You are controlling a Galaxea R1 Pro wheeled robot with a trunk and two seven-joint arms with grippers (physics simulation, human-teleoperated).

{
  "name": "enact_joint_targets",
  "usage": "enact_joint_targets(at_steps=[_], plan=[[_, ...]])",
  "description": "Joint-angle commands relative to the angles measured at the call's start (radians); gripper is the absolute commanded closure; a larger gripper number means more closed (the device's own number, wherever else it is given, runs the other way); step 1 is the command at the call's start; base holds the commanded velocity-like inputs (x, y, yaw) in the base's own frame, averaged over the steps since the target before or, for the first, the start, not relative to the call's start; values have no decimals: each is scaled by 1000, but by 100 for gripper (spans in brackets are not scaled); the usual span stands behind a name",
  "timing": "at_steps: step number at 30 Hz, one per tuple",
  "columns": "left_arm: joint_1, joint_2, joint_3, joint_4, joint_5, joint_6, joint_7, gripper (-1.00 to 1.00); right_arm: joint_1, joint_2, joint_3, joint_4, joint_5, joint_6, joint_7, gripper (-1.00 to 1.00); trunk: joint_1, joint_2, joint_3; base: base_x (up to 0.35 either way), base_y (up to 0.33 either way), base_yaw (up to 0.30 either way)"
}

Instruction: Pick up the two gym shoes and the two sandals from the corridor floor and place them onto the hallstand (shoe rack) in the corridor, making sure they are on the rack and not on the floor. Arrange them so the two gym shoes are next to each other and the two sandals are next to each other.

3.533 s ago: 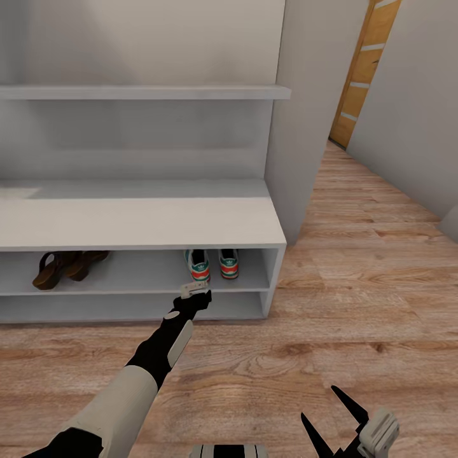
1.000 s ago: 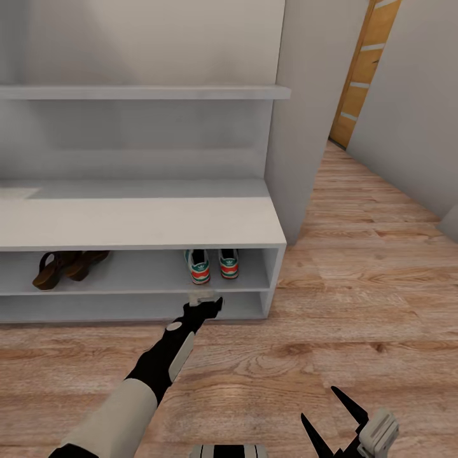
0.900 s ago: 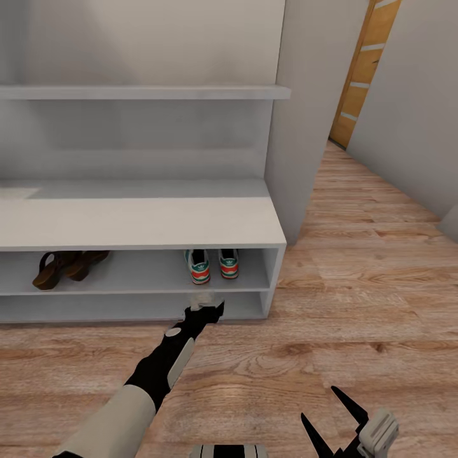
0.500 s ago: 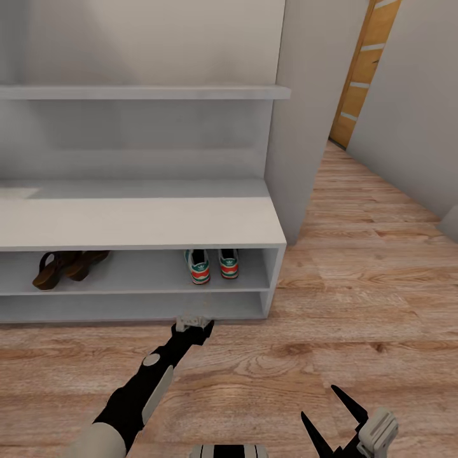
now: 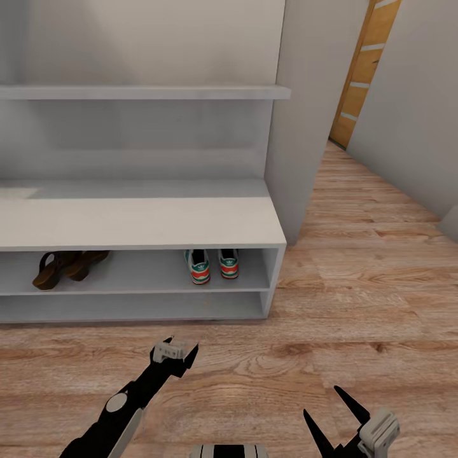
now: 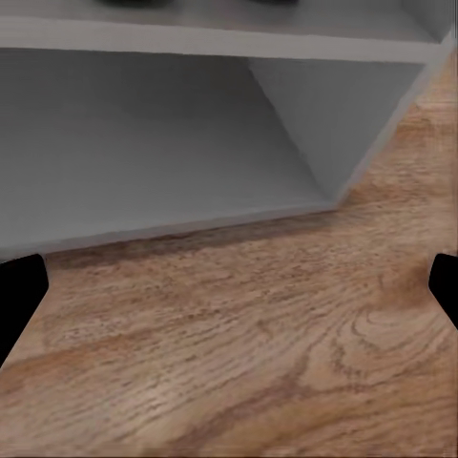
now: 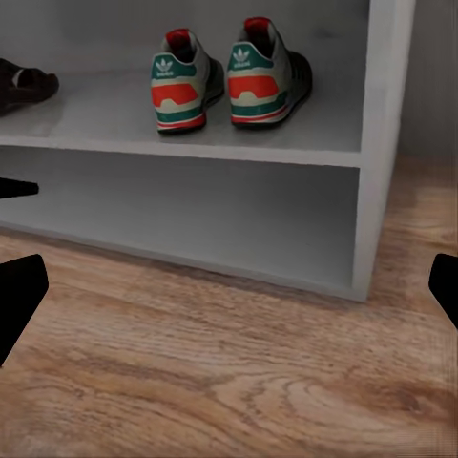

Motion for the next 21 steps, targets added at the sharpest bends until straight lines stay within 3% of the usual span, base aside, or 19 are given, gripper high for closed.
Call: enact_joint_targets(at_steps=[1, 13, 21], plan=[[15, 11, -1, -13, 0, -4, -4, -100, -1, 0, 0, 2, 0, 0, -3, -100, 0, 0, 0, 0, 0, 0], [67, 50, -4, -46, -1, -29, -67, -100, -2, 0, 0, 13, 5, 0, -31, -100, 0, 0, 0, 0, 0, 0], [81, 63, -4, -50, -1, -34, -111, -100, -18, 0, 0, 42, 7, 0, -50, -100, 0, 0, 0, 0, 0, 0]])
